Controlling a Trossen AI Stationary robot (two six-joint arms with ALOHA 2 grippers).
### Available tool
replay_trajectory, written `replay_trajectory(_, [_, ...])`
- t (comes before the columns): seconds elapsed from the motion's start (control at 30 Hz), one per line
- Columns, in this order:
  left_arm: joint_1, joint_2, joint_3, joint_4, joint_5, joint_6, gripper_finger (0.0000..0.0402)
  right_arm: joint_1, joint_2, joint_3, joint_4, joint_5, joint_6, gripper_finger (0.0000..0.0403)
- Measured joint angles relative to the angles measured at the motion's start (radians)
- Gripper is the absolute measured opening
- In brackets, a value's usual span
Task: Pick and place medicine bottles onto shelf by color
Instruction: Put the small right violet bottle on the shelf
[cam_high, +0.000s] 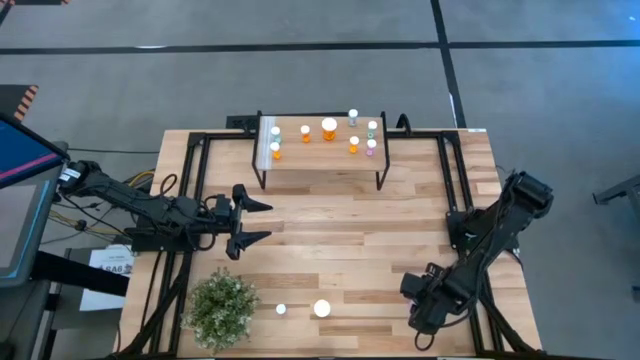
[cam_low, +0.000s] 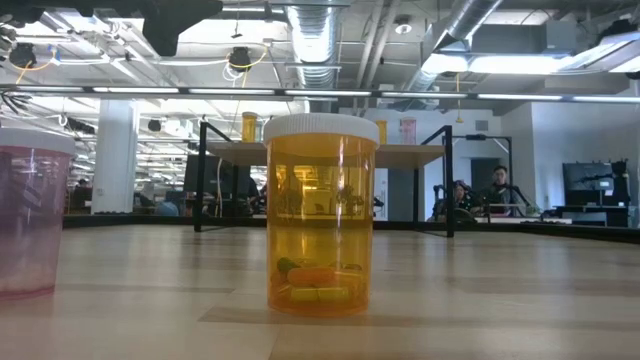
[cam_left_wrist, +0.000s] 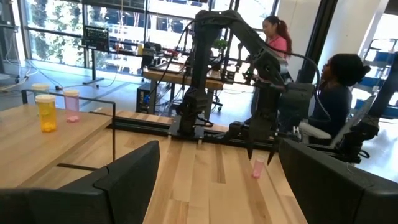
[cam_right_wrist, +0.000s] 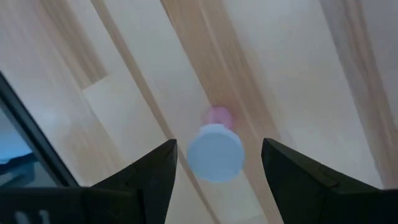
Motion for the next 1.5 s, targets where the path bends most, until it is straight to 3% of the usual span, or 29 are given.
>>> replay_trajectory(0.2, [0.000,0.000,0.000,0.000,0.000,0.000,0.0318,0.000,0.035,0.000,-0.002,-0.019,-0.018,0.0248])
replay_trajectory(0.57, [0.000,0.000,0.000,0.000,0.000,-0.006,0.0318,-0.021,0.045,0.000,0.005,-0.017,-0.053,0.0173])
replay_trajectory(1.03, [0.000,0.000,0.000,-0.002,0.000,-0.005,0.0318,-0.053,0.045,0.000,0.009,-0.016,-0.100,0.0126])
replay_trajectory(1.3, [0.000,0.000,0.000,0.073,0.145,0.043,0.0318,-0.079,0.037,0.006,0.014,-0.016,-0.158,0.0129])
replay_trajectory(1.5, [0.000,0.000,-0.007,0.059,0.106,0.061,0.0318,-0.148,0.027,0.067,0.012,-0.010,-0.288,0.0129])
